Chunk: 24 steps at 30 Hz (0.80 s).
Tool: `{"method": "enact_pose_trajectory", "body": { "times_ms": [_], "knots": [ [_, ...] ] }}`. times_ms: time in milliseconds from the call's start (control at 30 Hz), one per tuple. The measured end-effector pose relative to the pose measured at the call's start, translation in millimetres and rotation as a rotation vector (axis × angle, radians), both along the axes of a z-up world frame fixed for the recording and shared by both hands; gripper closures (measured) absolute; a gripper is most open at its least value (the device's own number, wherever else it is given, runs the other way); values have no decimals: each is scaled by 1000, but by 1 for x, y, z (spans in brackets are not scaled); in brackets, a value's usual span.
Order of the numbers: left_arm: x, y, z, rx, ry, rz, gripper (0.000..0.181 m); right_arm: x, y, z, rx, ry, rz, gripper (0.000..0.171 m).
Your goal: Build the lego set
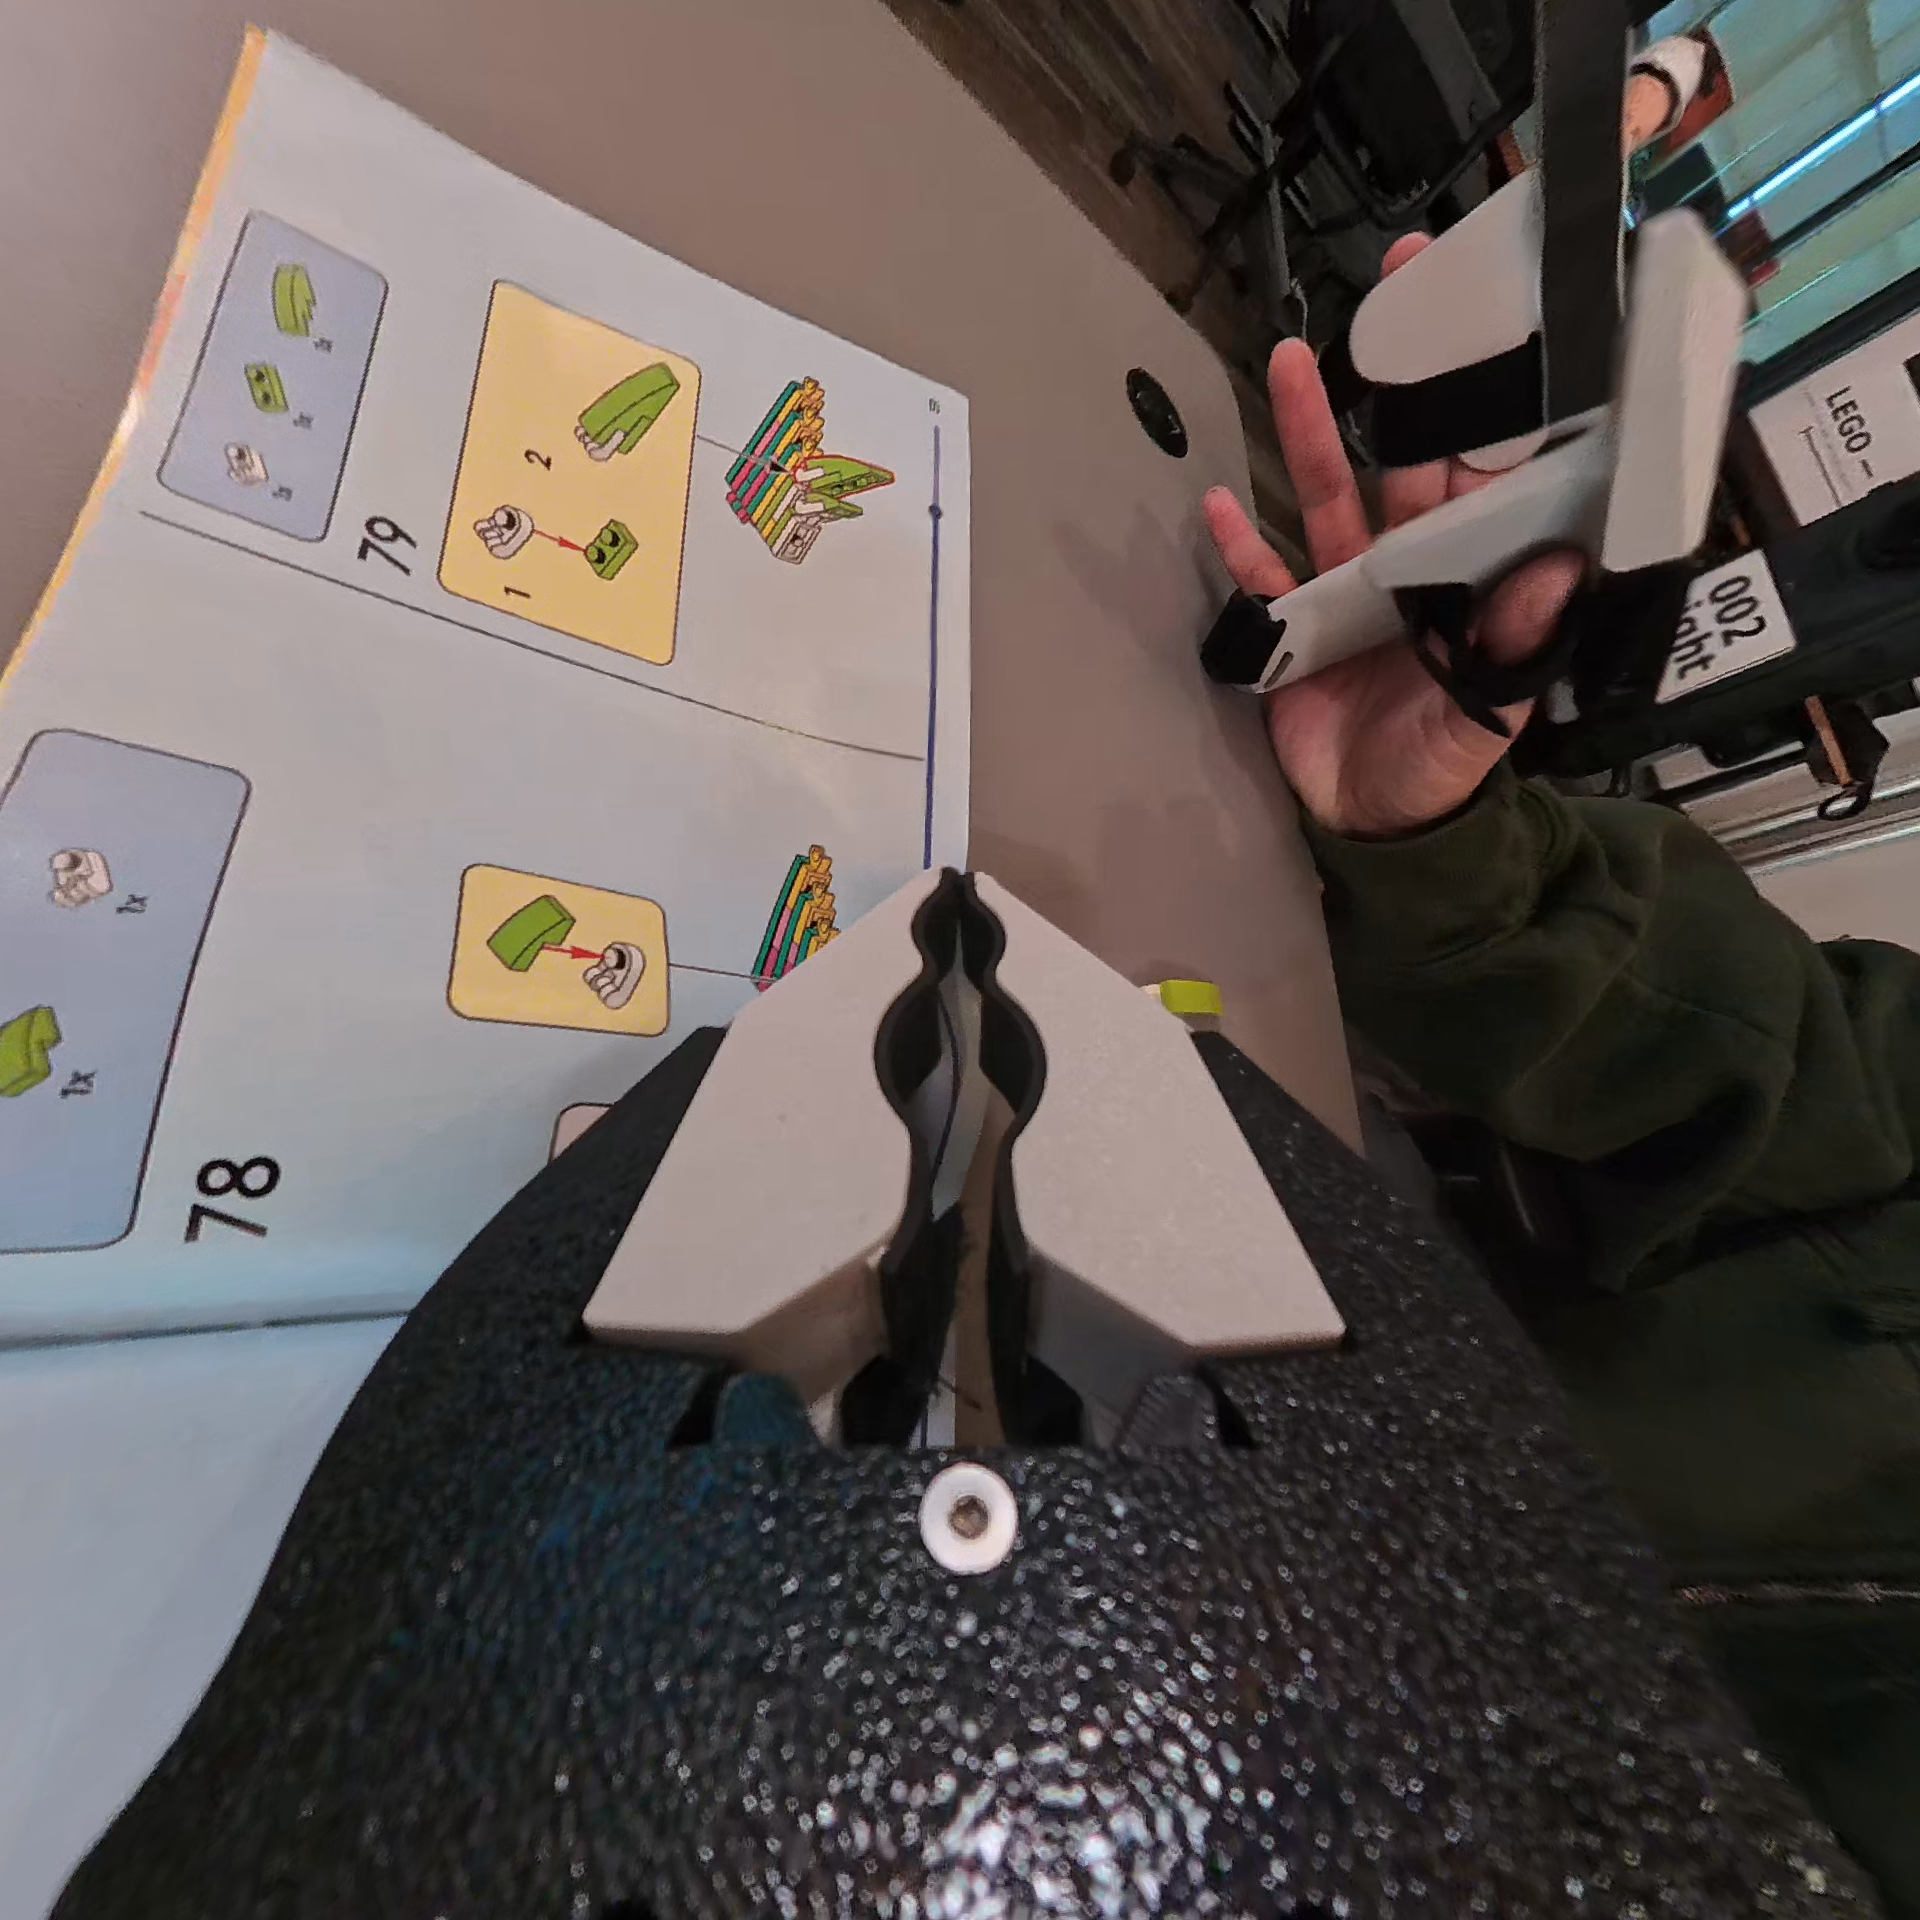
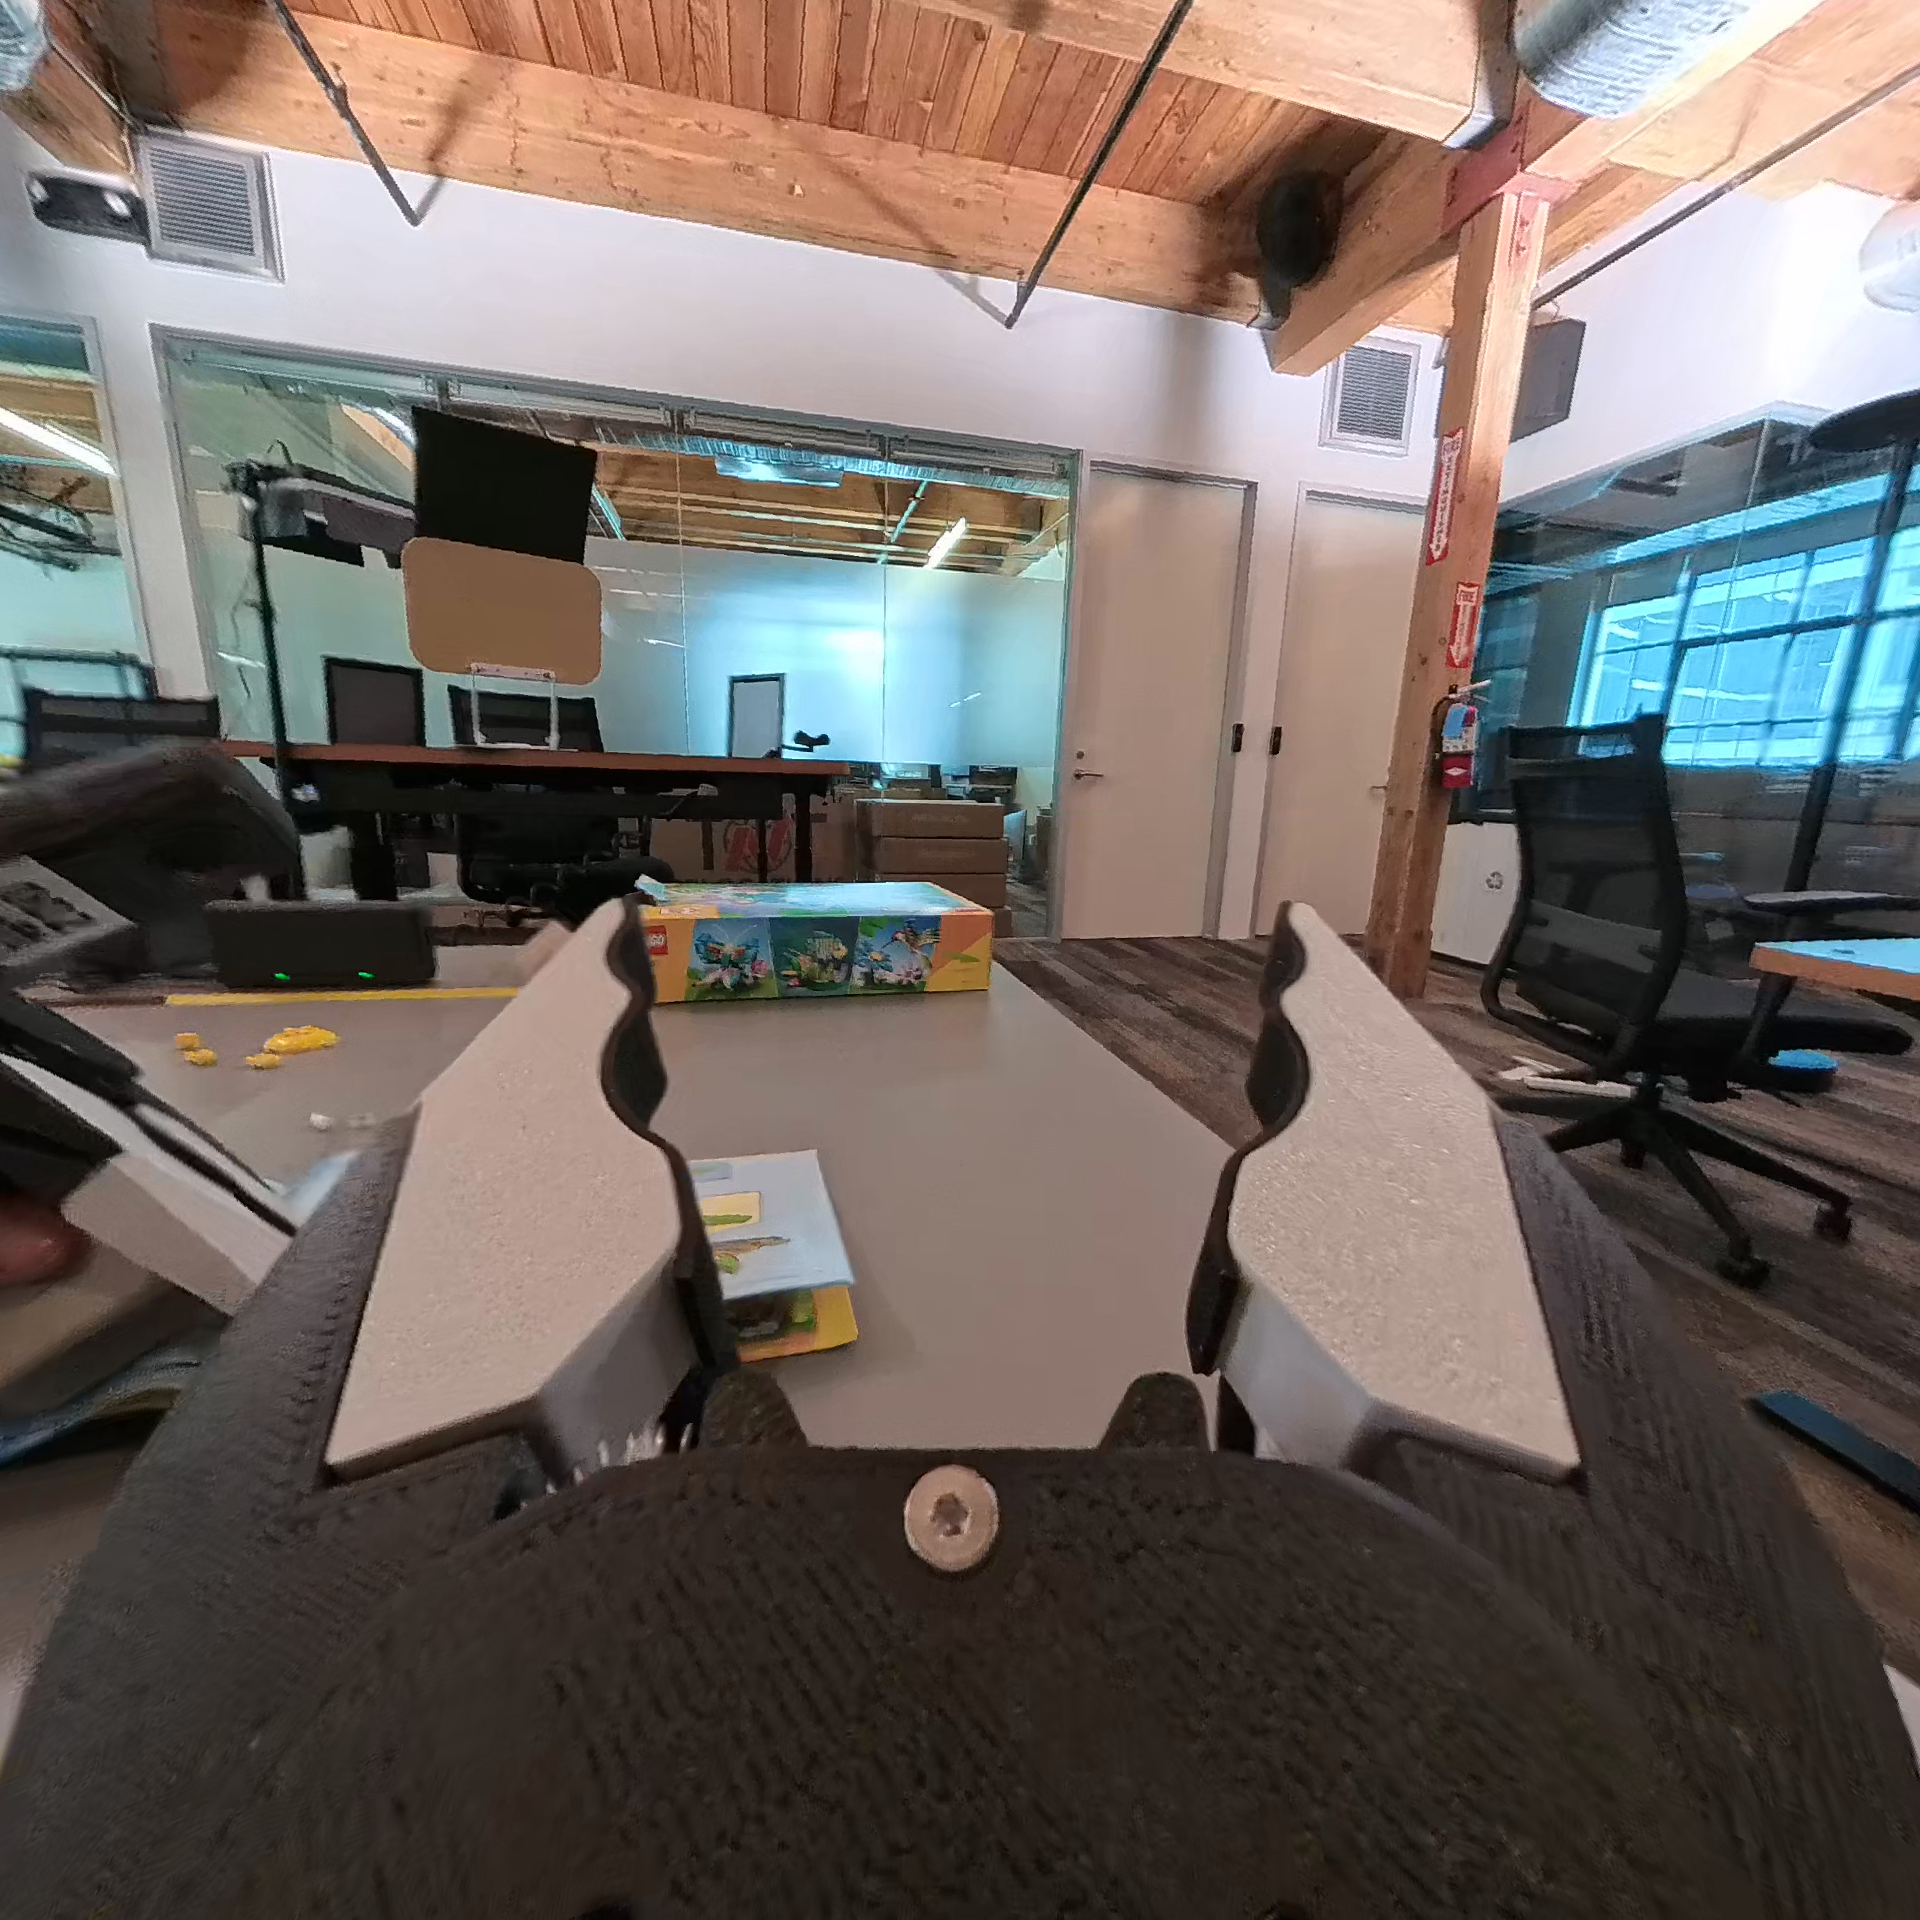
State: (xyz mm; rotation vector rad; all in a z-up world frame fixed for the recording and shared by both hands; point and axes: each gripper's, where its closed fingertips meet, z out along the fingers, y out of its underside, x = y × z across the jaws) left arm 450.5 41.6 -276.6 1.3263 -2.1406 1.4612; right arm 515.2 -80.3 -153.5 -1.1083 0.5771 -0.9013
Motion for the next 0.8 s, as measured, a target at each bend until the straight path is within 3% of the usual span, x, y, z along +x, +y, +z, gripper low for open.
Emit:
{"method": "enact_pose_trajectory", "body": {
  "times_ms": [100,233,333,467,600,700,800],
  "knots": [
    [-3,-1,12,-30,-70,14,181,-1,5,-3,-114,-31,-49,89],
    [-10,6,37,-104,-186,54,181,0,31,-34,-425,88,-31,154],
    [-17,14,53,-166,-258,79,181,-11,56,-52,-470,253,142,171],
    [-29,21,57,-180,-308,62,181,-25,86,-67,-490,435,341,171],
    [-36,15,54,-138,-330,25,178,-31,101,-66,-465,372,386,171],
    [-25,8,63,-70,-400,65,153,-31,100,-55,-411,308,380,171],
    [-8,0,70,78,-491,122,140,-26,95,-52,-370,314,363,171]
  ]
}}
